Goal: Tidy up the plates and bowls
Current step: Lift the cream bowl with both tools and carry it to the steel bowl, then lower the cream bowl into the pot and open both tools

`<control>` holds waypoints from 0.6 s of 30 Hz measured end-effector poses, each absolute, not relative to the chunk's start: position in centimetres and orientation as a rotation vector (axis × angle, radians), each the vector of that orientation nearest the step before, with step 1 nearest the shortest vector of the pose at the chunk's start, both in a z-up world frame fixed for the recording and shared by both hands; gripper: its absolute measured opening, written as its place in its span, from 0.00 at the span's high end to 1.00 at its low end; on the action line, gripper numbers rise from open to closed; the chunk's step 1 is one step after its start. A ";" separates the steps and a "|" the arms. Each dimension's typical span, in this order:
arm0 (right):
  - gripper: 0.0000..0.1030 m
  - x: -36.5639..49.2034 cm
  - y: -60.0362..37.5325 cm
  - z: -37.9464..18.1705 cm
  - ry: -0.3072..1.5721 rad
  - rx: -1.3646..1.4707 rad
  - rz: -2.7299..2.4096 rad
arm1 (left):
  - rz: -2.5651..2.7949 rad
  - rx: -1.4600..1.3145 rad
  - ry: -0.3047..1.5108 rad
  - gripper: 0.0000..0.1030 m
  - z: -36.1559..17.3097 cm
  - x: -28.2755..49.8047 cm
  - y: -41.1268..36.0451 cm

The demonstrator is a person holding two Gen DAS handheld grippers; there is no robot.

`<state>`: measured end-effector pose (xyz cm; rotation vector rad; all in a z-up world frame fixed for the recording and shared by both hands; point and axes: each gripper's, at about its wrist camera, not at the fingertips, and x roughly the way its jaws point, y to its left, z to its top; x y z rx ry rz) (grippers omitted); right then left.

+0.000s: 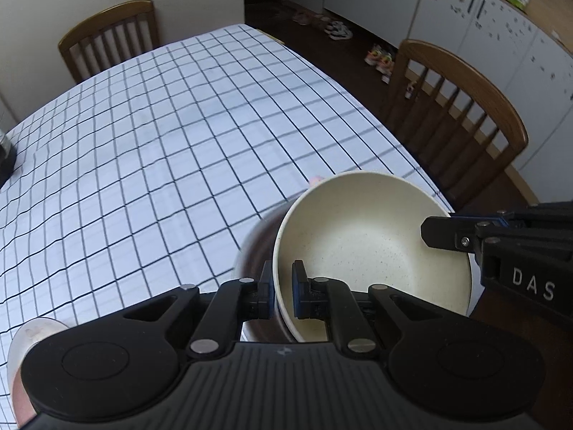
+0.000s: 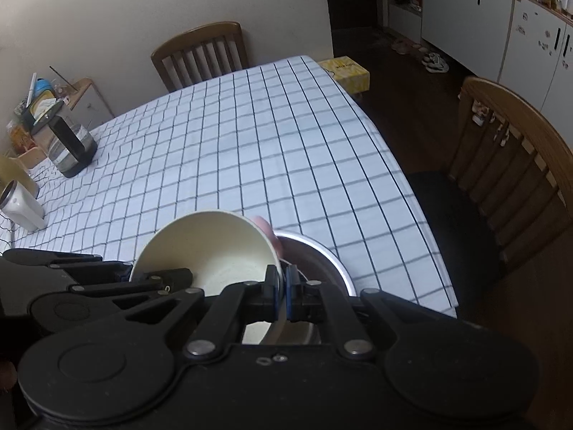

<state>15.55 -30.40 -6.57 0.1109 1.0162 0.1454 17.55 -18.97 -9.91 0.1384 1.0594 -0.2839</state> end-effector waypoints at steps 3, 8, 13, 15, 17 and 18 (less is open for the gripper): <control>0.96 15.2 -31.1 -7.6 1.028 0.116 0.139 | -0.296 0.170 1.048 0.92 -10.8 17.2 -19.6; 0.96 14.5 -31.5 -8.8 1.016 0.098 0.142 | -0.301 0.232 1.008 0.92 -12.0 16.6 -20.3; 0.96 14.2 -31.0 -10.0 1.021 0.057 0.136 | -0.302 0.269 0.994 0.92 -12.8 16.5 -20.7; 0.96 14.2 -31.2 -10.1 1.025 0.061 0.136 | -0.308 0.273 0.997 0.92 -13.0 16.5 -20.8; 0.97 14.2 -31.2 -10.3 1.023 0.051 0.133 | -0.313 0.273 1.003 0.92 -13.1 16.5 -20.8; 0.97 14.1 -31.1 -10.4 1.020 0.041 0.133 | -0.315 0.270 1.005 0.92 -13.2 16.5 -20.8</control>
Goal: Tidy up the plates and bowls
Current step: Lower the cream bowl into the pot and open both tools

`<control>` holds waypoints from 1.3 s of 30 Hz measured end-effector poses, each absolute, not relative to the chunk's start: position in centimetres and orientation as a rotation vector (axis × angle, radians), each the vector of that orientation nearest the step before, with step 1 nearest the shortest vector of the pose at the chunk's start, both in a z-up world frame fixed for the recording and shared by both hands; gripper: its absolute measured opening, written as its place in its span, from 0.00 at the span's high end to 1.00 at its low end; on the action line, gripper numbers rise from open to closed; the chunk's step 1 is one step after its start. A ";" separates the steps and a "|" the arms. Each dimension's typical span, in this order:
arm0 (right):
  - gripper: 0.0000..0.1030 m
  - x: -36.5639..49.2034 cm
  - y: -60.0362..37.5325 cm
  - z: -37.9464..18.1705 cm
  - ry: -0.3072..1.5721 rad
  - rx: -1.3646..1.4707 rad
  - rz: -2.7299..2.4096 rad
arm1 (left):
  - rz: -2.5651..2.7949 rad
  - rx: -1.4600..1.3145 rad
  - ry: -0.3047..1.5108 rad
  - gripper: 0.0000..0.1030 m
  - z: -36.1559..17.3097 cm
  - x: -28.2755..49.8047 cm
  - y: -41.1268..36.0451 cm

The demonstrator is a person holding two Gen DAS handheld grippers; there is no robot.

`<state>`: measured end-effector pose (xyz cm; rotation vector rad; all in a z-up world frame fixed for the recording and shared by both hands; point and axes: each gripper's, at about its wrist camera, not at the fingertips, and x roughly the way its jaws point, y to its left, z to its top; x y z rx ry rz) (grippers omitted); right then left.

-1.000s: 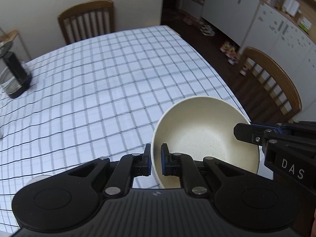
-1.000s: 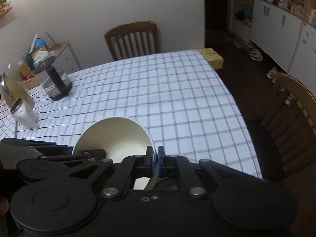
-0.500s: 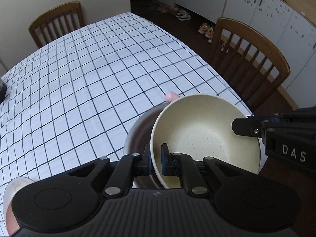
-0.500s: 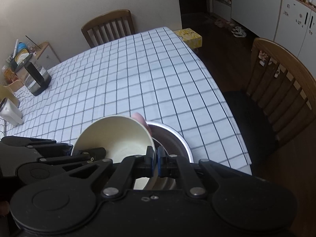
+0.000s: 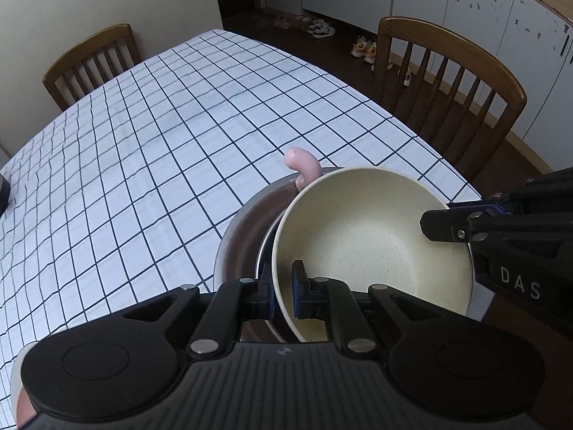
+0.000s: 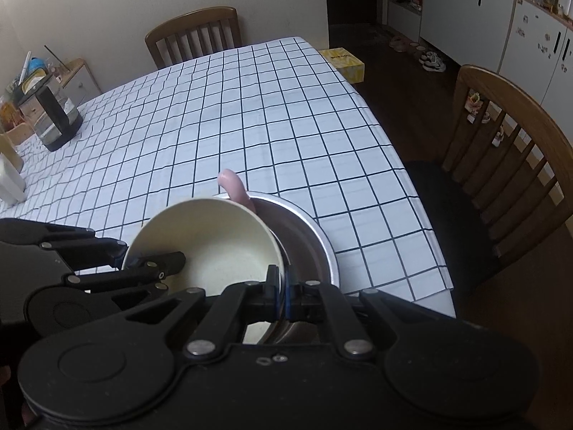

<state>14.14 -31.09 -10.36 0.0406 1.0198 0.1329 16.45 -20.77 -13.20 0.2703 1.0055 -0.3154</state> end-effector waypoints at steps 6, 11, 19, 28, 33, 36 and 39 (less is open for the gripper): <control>0.97 14.0 -30.7 -10.8 1.003 0.004 0.134 | -0.334 0.235 1.019 0.92 -13.1 17.0 -20.1; 0.97 14.0 -30.2 -11.1 0.999 -0.019 0.134 | -0.340 0.221 1.030 0.92 -13.2 17.1 -19.8; 0.89 14.5 -30.6 -11.4 1.011 0.017 0.123 | -0.345 0.191 1.047 0.92 -13.3 17.2 -19.5; 0.80 14.1 -31.3 -10.6 1.018 0.068 0.132 | -0.349 0.160 1.042 0.89 -12.2 16.8 -19.0; 0.71 13.7 -31.3 -9.5 1.007 0.087 0.164 | -0.359 0.143 1.017 0.89 -10.9 16.3 -18.5; 0.67 13.4 -31.2 -8.9 0.995 0.086 0.178 | -0.368 0.136 1.002 0.89 -10.0 15.9 -18.2; 0.65 13.2 -31.2 -8.2 0.987 0.089 0.191 | -0.374 0.127 0.990 0.89 -9.3 15.4 -17.9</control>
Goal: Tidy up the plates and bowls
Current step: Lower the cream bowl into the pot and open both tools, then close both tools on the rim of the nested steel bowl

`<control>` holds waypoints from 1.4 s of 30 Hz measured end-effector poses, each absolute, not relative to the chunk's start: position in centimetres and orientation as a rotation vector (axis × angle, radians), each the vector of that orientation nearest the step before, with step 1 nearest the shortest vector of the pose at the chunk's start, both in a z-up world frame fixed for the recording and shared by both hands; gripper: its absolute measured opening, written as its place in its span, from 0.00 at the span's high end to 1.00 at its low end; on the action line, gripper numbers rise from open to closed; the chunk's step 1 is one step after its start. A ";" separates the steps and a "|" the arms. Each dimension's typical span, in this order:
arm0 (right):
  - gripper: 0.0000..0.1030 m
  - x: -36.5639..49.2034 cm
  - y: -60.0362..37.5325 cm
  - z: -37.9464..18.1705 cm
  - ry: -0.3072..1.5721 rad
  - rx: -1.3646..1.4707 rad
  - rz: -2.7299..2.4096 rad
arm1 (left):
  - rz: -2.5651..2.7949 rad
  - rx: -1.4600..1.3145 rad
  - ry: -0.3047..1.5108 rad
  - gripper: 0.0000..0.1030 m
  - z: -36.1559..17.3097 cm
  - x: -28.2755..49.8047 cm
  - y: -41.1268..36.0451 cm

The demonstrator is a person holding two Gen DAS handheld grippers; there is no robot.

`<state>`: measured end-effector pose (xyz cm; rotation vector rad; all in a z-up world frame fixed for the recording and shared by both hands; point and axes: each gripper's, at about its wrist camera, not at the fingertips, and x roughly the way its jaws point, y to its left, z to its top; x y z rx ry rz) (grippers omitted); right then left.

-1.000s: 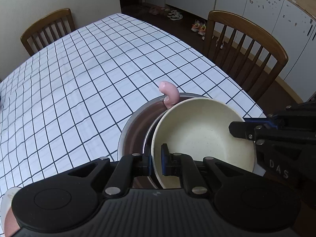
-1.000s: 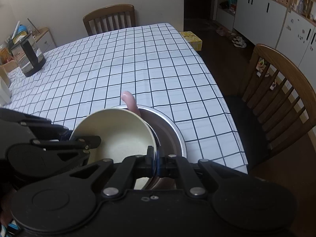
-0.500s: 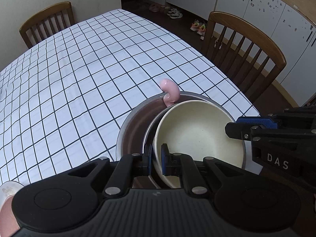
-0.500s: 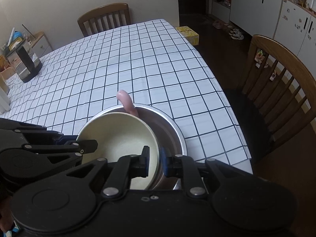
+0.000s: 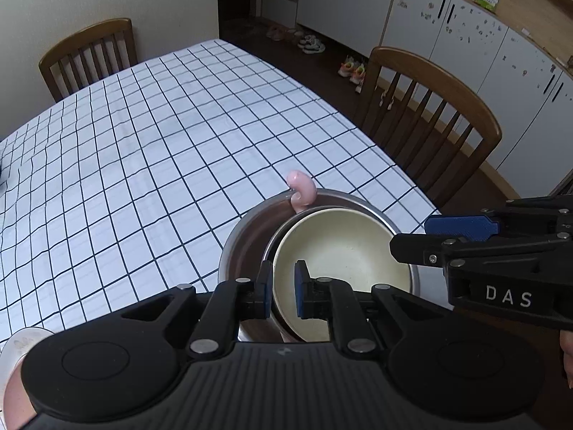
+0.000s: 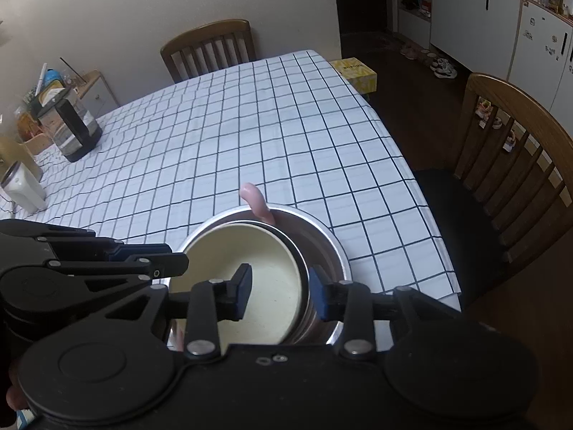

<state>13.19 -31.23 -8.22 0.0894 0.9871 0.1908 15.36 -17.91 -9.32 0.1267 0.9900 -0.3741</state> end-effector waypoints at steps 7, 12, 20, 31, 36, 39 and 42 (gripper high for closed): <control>0.57 12.5 -31.5 -6.7 0.958 0.097 0.217 | -0.379 0.103 0.968 0.87 -8.1 14.3 -16.9; 0.48 12.0 -31.8 -5.7 0.931 0.098 0.224 | -0.366 0.083 0.946 0.65 -7.5 13.8 -16.0; 0.29 11.3 -32.8 -4.9 0.900 0.095 0.229 | -0.346 0.063 0.916 0.34 -7.0 12.8 -14.6; 0.06 11.4 -35.3 -6.6 0.896 0.085 0.206 | -0.280 0.011 0.949 0.29 -9.5 13.1 -11.8; 0.06 12.0 -37.0 -8.6 0.937 0.104 0.188 | -0.260 -0.001 0.967 0.30 -11.5 13.7 -10.7; 0.06 12.5 -37.5 -9.9 0.964 0.097 0.177 | -0.244 0.005 0.988 0.30 -12.9 14.2 -10.5; 0.11 13.1 -37.9 -11.4 0.995 0.094 0.163 | -0.239 0.000 1.007 0.30 -14.2 14.9 -10.5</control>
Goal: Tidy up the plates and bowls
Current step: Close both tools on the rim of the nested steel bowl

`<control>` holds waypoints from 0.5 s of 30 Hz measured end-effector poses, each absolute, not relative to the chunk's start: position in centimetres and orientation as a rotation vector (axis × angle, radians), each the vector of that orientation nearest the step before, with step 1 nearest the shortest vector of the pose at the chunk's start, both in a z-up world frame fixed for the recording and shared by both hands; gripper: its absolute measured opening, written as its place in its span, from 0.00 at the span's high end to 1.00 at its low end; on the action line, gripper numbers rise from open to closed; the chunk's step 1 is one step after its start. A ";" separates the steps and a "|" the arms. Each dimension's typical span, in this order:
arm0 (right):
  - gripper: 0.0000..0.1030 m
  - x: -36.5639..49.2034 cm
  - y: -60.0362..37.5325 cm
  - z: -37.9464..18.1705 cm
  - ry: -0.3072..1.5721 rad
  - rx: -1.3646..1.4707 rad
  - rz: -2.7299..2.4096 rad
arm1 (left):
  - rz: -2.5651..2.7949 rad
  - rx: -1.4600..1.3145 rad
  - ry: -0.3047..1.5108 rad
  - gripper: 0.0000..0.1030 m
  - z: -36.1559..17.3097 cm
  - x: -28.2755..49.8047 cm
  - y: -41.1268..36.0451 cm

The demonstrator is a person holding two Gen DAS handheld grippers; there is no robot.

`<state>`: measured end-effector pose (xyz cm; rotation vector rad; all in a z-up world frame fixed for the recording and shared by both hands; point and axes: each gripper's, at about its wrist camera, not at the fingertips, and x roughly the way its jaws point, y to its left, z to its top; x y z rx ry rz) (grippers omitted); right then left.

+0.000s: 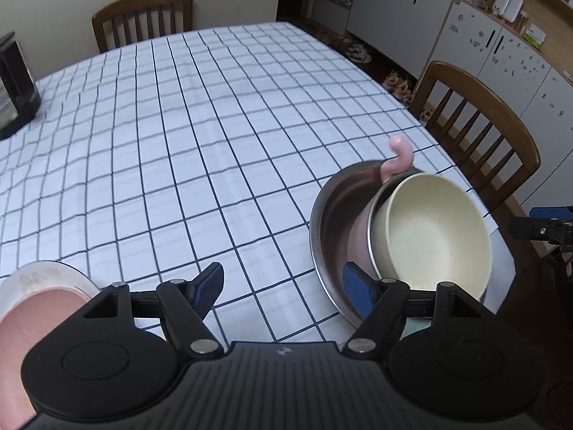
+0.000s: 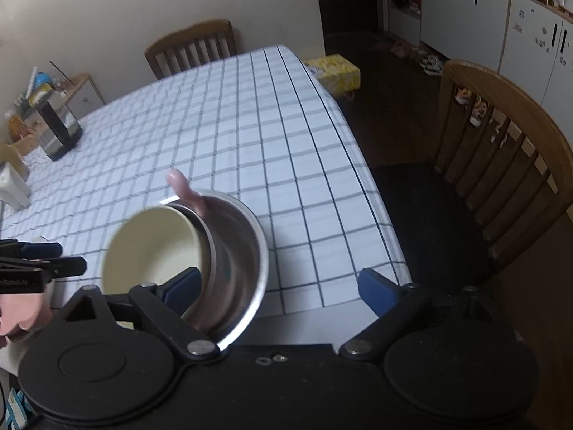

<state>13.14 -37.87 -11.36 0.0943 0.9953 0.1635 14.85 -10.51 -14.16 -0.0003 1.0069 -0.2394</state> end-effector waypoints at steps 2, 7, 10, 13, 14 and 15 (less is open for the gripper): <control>0.16 13.6 -37.9 -12.3 1.017 0.093 0.160 | -0.242 -0.001 1.017 0.30 -14.9 15.2 -10.7; 0.27 14.9 -37.4 -14.5 1.079 0.074 0.168 | -0.245 -0.010 1.057 0.30 -16.7 16.3 -11.4; 0.35 15.5 -36.9 -15.5 1.114 0.066 0.183 | -0.248 -0.025 1.075 0.32 -17.4 16.6 -11.6; 0.48 16.0 -36.4 -16.2 1.142 0.072 0.203 | -0.274 -0.051 1.105 0.48 -17.8 17.0 -11.8; 0.51 16.1 -36.3 -16.4 1.148 0.073 0.208 | -0.281 -0.056 1.112 0.54 -17.9 17.1 -12.0; 0.52 16.1 -36.2 -16.5 1.152 0.074 0.213 | -0.288 -0.067 1.120 0.56 -18.0 17.2 -12.1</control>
